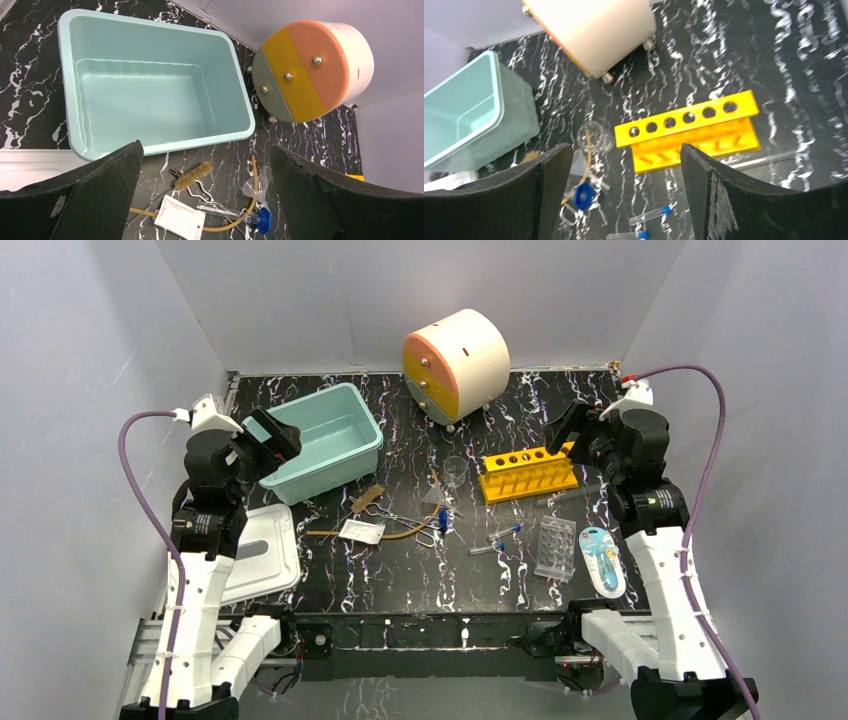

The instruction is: Organize the chemistry lab equipment

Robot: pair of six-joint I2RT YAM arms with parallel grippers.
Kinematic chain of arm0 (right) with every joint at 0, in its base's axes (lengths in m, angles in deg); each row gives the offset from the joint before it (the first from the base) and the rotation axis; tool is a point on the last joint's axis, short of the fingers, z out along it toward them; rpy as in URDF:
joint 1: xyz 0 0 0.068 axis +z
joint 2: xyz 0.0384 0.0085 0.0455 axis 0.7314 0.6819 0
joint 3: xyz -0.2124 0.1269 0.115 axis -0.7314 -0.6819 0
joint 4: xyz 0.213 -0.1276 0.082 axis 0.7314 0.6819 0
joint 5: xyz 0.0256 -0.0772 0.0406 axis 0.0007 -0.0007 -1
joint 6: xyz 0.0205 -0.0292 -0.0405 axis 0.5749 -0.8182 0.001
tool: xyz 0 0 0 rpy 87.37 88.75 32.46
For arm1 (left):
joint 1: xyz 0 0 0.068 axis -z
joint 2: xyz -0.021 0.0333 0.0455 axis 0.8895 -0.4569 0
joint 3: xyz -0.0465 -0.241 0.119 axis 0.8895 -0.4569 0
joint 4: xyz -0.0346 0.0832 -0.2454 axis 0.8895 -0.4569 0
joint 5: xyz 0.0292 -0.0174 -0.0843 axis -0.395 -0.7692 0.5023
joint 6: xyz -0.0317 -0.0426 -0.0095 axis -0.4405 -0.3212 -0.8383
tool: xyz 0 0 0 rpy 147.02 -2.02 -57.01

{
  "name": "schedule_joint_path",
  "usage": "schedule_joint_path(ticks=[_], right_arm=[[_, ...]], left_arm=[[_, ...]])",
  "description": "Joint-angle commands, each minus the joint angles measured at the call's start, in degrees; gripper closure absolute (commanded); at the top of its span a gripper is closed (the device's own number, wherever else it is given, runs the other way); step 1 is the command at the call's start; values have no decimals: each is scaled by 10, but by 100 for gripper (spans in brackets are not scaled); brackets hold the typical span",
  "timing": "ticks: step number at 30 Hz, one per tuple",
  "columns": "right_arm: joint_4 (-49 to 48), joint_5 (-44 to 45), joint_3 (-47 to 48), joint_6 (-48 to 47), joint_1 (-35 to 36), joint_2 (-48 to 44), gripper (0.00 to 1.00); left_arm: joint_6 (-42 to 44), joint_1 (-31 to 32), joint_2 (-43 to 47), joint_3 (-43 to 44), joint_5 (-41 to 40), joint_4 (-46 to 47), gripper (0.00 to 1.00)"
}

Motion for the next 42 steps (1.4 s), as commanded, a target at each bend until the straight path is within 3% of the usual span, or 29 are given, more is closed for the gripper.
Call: schedule_joint_path(ticks=[1,8,14,19,25,29,34,37,42], right_arm=[[46,-75,-9,47,-3,14,14],[153,-103,-14,49,-2,28,12],[229,-26,8,76,-3,39,11],[258,-41,19,97,-3,62,11],[276,25,15,134,-3,112,13],[279,103,28,182,-2,172,19],[250,193,25,224,-9,209,37],[223,235,25,225,-28,224,45],[174,240,41,204,-92,274,45]], left_arm=[[-35,3,16,-4,-28,-8,2],[-59,4,21,-28,48,-13,2],[-27,3,37,-39,125,-34,2],[-16,3,83,-78,205,-31,2],[33,8,100,-93,295,-51,2],[52,9,95,-88,325,-59,2],[35,9,63,-67,401,-37,2],[48,9,13,-18,381,-54,2],[82,10,-67,77,363,-79,2]])
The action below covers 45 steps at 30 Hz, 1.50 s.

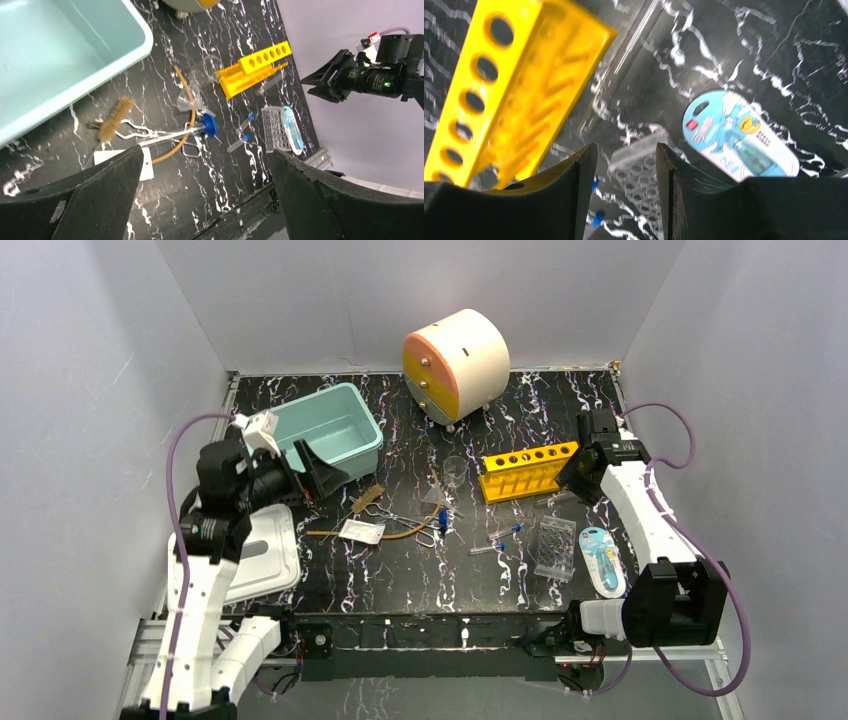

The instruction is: Organize the chemistry lab equipment

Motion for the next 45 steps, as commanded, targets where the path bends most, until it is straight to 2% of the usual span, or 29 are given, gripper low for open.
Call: schedule_joint_path(ticks=[1,9,13,15,17,21,23,33,45], right_arm=[[-68,42,33,-4,-53,40,44],[-148,20,12,12,-98,93,49],[-156,5,33,14,-106,136,35],[-151,-8,41,29,-109,157,32],[-142,-11,48,44,-111,172,34],[-156,16,37,69,-112,181,46],[-156,21,37,76,-114,192,48],[-159,17,61,88,-121,267,44],[-184,4,55,89,-127,302,49]], left_arm=[[24,3,-39,72,26,-2,2],[27,15,-77,87,70,55,2],[22,30,-104,92,84,77,2],[15,32,-111,86,78,94,2],[9,32,-122,91,73,101,2],[10,33,-134,91,67,119,2],[7,33,-140,90,63,126,2],[-25,37,-153,83,65,156,2],[-26,37,-152,81,59,161,2]])
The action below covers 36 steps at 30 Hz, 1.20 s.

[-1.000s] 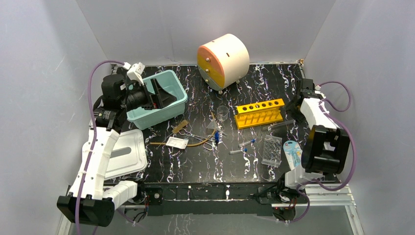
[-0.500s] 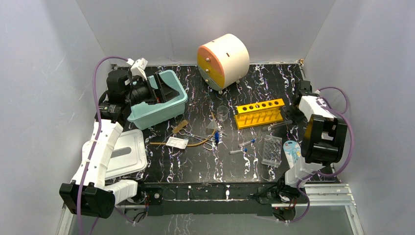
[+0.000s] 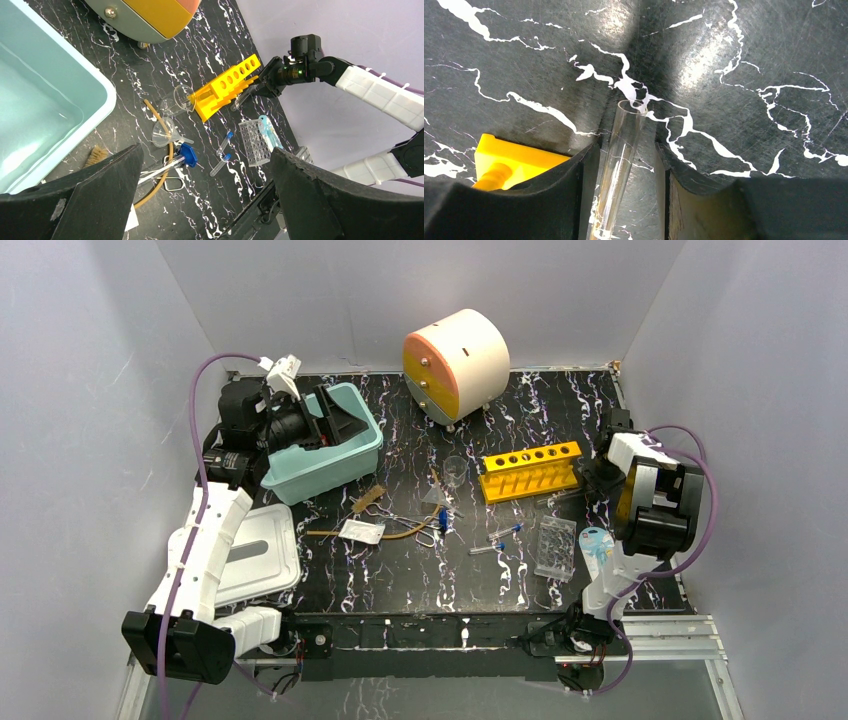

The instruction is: Organize the chemistry lab equipment

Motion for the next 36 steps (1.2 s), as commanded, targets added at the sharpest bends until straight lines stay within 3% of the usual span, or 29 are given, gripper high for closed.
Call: schedule_joint_path(ticks=[1,9,20,36], right_arm=[[-21,-3,20,11,-5,23,50],[-32,-18,12,30,-6,31,65],[-59,-20,-15,16,-6,21,73],[-68,-60,-26,-33,-6,-138,74]], left_arm=[[-1,3,4,11,5,14,2],[-2,3,9,10,2,13,2],[-17,23,-6,0,21,15,3],[-12,217,-116,31,-76,43,6]])
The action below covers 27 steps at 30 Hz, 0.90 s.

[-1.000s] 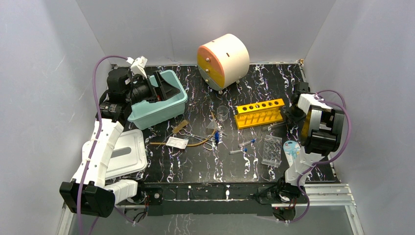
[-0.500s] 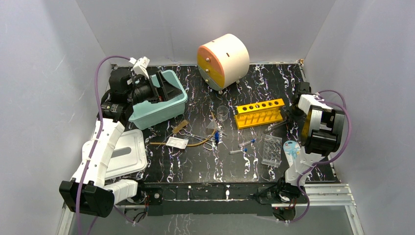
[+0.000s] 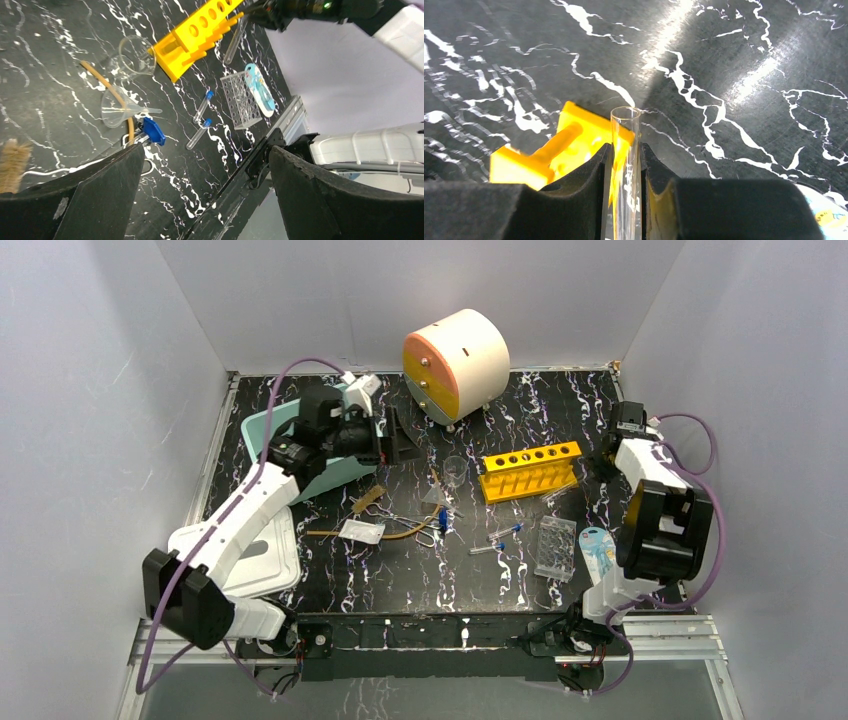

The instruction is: Organize the chemistry lab equipment

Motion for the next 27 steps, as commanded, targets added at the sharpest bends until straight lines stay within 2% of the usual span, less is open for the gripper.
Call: schedule_joint_path(ticks=[1,11,15,18,27], right_arm=[[-14,-8,-4,-20,-2,-66,74],[19,-95,-60,-16,-2,-179,73],[24,-154,-82,-39,-2,-198,73],[34,-185,-87,-47,-2,-213,73],[37,-285,-106,-46,-2,-256,74]], left_arm=[[4,58,-33,31,-32,34,6],[0,171,-198,110,-63,103,7],[-23,230,-270,140,-77,170,7],[-25,269,-330,187,-96,177,8],[-45,309,-428,266,-53,190,13]])
